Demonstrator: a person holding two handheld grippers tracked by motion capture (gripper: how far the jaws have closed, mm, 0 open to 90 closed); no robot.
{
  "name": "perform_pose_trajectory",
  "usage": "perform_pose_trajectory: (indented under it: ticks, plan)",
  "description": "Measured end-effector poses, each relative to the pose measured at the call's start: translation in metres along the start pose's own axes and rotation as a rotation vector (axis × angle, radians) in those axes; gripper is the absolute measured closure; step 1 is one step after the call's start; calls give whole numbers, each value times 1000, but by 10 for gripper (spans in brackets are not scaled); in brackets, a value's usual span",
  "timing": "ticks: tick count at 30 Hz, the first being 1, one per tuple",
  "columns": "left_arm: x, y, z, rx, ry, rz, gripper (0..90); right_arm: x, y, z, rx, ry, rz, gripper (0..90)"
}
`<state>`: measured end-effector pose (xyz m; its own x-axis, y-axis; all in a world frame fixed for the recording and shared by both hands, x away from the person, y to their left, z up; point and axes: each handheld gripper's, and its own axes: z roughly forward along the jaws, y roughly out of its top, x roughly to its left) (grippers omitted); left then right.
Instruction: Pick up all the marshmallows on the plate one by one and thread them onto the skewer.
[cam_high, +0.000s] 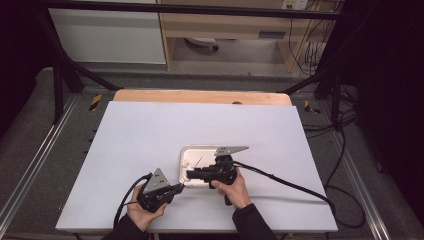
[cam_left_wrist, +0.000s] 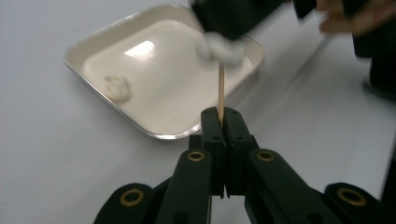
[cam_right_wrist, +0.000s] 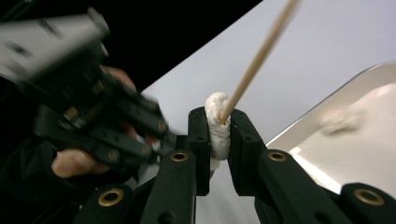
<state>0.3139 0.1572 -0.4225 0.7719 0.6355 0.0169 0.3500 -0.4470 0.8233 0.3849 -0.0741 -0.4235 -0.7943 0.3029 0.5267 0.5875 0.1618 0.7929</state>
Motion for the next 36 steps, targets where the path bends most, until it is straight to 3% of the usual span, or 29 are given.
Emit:
perform_pose_trajectory:
  ticks: [1, 4, 8, 9, 10, 14, 15, 17, 22, 25, 31, 36]
  plan:
    - [-2, 0, 1, 11, 25, 10, 889, 1, -5, 7, 5, 7, -11, 811]
    - [5, -5, 1, 15, -5, -24, 889, 0, -7, 13, 10, -7, -31, 801]
    - [7, -7, -1, 16, -14, -37, 889, 2, -2, 9, -34, -43, -41, 776]
    - [7, -7, -1, 15, -13, -41, 888, 2, 0, 8, -30, -50, -41, 733]
    - [7, -7, -1, 15, -11, -42, 889, 3, 1, 6, -27, -59, -38, 610]
    - [13, -8, -2, 2, -13, -76, 888, 5, 3, 3, -17, -100, -69, 409]
    - [15, -8, -1, -15, -17, -65, 888, 6, 3, 2, -14, -109, -73, 372]
    - [17, -10, -3, -2, -11, -89, 888, 8, 3, -1, -14, -138, -99, 316]
    - [21, -12, -8, -5, -5, -96, 887, 5, 3, -7, 21, -252, -173, 174]
    - [25, -13, -11, -2, -2, -100, 887, 0, 4, -11, 40, -307, -191, 128]
    - [29, -16, -13, 8, -5, -104, 887, -9, 5, -13, 135, -371, -217, 64]
    - [34, -17, -16, 10, -5, -110, 886, -14, 7, -10, 115, -396, -224, 73]
